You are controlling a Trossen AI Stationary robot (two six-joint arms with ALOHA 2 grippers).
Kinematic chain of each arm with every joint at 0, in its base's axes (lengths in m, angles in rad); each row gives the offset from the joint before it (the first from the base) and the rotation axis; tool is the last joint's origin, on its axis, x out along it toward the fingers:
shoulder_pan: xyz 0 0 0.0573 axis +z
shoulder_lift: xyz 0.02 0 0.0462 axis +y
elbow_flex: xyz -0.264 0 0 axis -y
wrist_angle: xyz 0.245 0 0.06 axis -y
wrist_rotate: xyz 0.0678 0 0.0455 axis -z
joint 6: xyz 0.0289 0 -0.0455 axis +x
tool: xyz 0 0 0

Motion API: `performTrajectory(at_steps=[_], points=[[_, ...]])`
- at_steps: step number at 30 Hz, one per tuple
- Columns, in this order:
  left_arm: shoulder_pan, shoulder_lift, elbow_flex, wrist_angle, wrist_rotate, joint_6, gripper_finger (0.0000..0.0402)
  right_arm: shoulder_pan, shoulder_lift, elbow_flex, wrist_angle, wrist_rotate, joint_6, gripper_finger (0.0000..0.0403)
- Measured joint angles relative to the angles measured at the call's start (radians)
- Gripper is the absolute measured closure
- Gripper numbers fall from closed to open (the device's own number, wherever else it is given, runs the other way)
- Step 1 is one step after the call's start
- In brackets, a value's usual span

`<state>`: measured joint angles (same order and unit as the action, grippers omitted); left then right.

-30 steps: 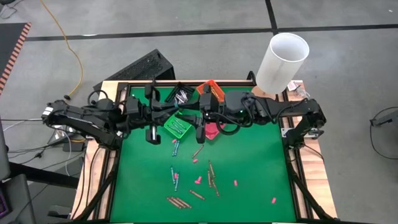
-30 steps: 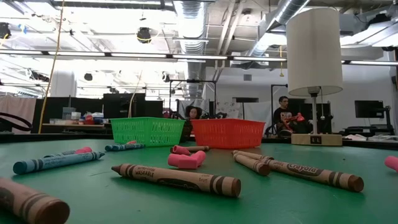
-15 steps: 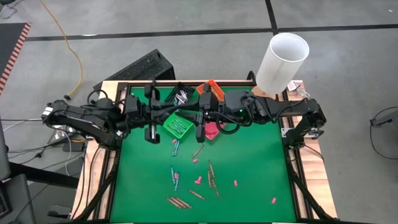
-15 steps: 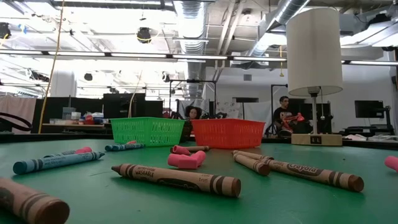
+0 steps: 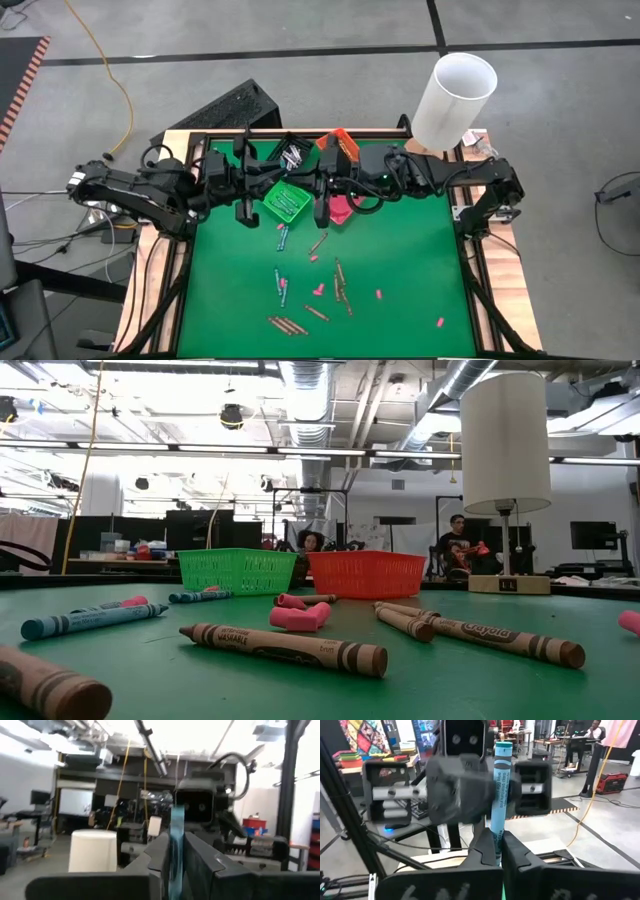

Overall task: Sort crayons
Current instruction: Put the blue crayon into the bin

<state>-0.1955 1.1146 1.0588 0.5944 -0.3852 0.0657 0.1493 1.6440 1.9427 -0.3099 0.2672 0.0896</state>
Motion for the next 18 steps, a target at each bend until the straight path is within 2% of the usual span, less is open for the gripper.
performTrajectory(at_steps=[6, 12, 18], points=[[0.0, 0.0, 0.0, -0.054, -0.024, -0.025, 0.0322, -0.001, 0.0, 0.0, -0.001, 0.067, 0.034, 0.0401], [-0.008, -0.007, 0.0, -0.111, -0.117, -0.025, 0.0277, -0.03, 0.0, 0.0, -0.038, 0.159, 0.042, 0.0402], [-0.009, -0.017, 0.001, -0.314, -0.199, -0.13, 0.0238, -0.116, -0.002, 0.0, -0.184, 0.172, 0.14, 0.0402]])
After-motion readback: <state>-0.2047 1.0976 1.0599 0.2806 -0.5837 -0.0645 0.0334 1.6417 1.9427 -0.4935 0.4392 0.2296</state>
